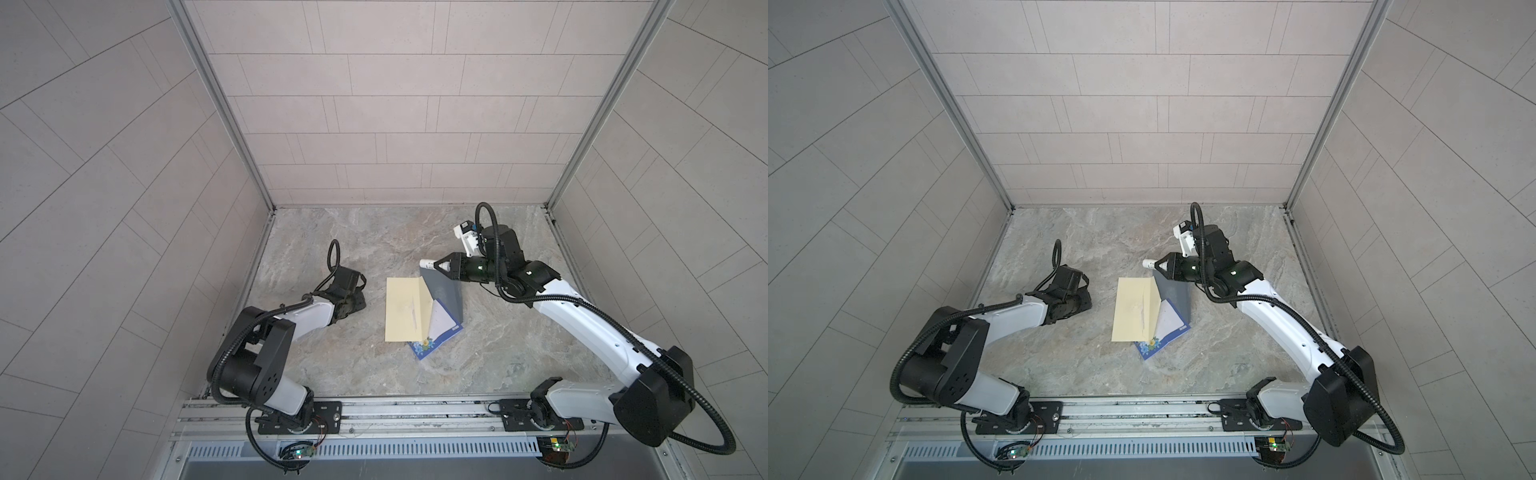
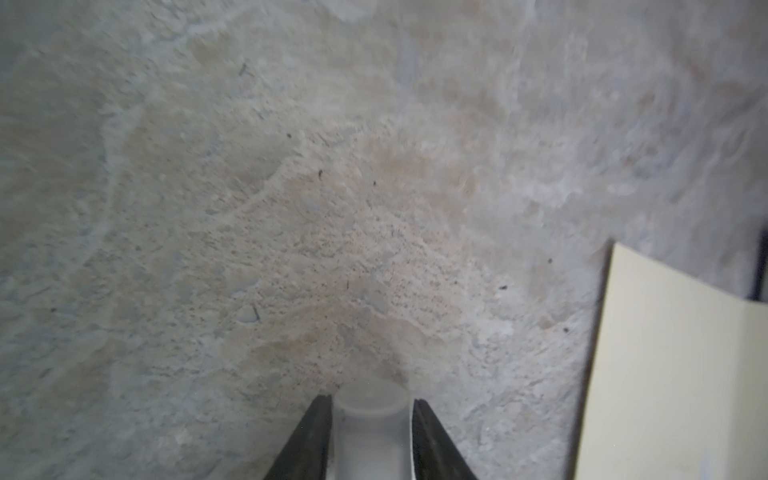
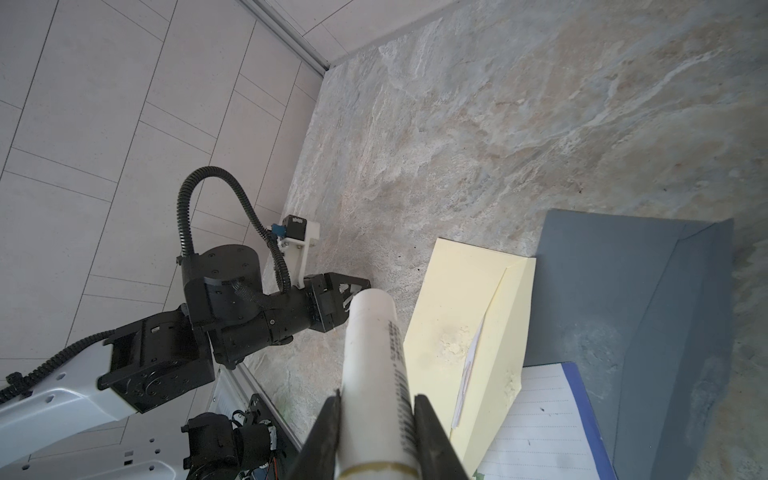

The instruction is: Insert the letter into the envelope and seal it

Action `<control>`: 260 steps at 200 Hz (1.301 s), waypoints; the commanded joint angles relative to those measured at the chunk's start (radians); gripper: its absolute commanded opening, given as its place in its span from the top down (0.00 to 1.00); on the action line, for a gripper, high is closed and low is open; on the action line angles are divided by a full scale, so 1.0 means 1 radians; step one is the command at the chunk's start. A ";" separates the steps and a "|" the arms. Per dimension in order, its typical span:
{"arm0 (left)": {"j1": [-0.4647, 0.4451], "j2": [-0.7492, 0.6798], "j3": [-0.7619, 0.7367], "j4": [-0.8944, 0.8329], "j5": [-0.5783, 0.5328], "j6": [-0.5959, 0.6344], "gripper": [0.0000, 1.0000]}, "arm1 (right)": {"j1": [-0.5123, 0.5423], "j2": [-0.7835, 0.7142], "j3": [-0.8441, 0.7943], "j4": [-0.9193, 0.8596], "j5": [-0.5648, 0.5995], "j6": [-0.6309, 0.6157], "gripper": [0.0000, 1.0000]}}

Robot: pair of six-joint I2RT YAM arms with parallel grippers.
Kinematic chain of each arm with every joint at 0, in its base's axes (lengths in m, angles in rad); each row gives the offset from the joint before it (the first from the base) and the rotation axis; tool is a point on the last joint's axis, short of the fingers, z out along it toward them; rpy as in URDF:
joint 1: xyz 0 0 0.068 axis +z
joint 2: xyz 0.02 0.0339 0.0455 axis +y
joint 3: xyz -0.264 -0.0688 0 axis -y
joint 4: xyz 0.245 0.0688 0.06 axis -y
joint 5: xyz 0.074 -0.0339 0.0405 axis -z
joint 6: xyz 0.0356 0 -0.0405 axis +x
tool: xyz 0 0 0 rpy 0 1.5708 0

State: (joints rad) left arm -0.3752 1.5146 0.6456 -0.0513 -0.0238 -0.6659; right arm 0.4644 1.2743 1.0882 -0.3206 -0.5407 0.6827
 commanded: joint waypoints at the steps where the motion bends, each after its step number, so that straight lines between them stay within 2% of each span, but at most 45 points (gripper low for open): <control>1: -0.015 0.007 0.018 -0.073 -0.017 0.013 0.56 | 0.005 -0.015 -0.004 -0.008 0.011 -0.017 1.00; 31: -0.021 -0.008 0.033 -0.087 0.002 0.026 0.53 | 0.004 -0.016 -0.007 -0.007 0.013 -0.017 1.00; 50: -0.021 -0.024 0.047 -0.106 0.016 0.035 0.47 | 0.004 -0.016 -0.006 -0.008 0.015 -0.018 1.00; 101: -0.021 -0.042 0.078 -0.123 0.045 0.035 0.45 | 0.005 -0.017 -0.007 -0.011 0.013 -0.023 1.00; 136: -0.022 -0.058 0.116 -0.147 0.078 0.063 0.35 | 0.005 -0.018 -0.005 -0.020 0.016 -0.028 1.00; 158: -0.022 -0.110 0.165 -0.203 0.104 0.106 0.33 | 0.005 -0.022 0.002 -0.032 0.016 -0.037 1.00; 187: -0.021 -0.188 0.241 -0.223 0.251 0.148 0.30 | 0.005 -0.014 0.003 -0.032 0.003 -0.045 1.00; 204: -0.021 -0.210 0.262 -0.143 0.403 0.123 0.20 | 0.005 -0.011 -0.005 -0.005 -0.009 -0.033 1.00; 230: -0.021 -0.196 0.277 0.042 0.614 -0.035 0.11 | 0.005 -0.012 -0.032 0.105 -0.028 0.023 1.00; 260: -0.022 -0.176 0.259 0.255 0.696 -0.236 0.06 | 0.006 -0.012 -0.068 0.293 -0.037 0.124 1.00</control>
State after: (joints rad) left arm -0.3943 1.3251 0.9096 -0.0196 0.5247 -0.7147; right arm 0.4648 1.2743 1.0447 -0.2176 -0.5598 0.7166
